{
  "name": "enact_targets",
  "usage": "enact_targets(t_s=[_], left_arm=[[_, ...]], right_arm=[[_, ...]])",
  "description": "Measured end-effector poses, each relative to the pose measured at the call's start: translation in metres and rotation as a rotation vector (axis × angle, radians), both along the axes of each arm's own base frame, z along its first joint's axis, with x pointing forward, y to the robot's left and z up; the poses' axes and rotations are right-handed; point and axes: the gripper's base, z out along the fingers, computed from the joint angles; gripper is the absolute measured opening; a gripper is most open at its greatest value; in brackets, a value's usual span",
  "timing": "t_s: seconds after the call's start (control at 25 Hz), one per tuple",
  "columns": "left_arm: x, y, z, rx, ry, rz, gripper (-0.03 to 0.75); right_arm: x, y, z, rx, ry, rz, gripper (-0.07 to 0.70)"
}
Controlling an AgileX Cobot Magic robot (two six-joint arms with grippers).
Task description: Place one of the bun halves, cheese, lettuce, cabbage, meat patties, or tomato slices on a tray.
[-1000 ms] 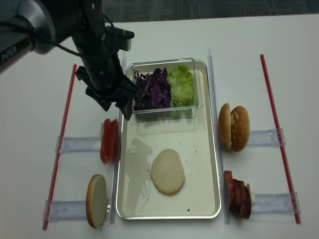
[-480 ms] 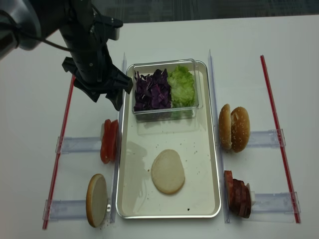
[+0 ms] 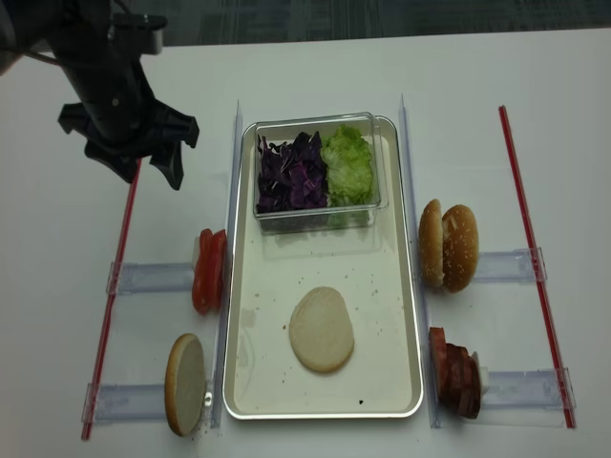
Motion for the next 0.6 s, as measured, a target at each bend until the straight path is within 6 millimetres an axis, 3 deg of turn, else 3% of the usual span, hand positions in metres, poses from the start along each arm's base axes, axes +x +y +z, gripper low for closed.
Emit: enact_targets(t_s=[0.2,0.6], left_arm=[[0.002,0.017,0.0,0.0,0.0,0.048,0.452],[0.0,0.019,0.005,-0.001,-0.015,0.054,0.451]], right_arm=[[0.0,0.0,0.0,0.0,0.0,0.0,0.678],[0.0,0.0,0.0,0.0,0.0,0.0,0.678]])
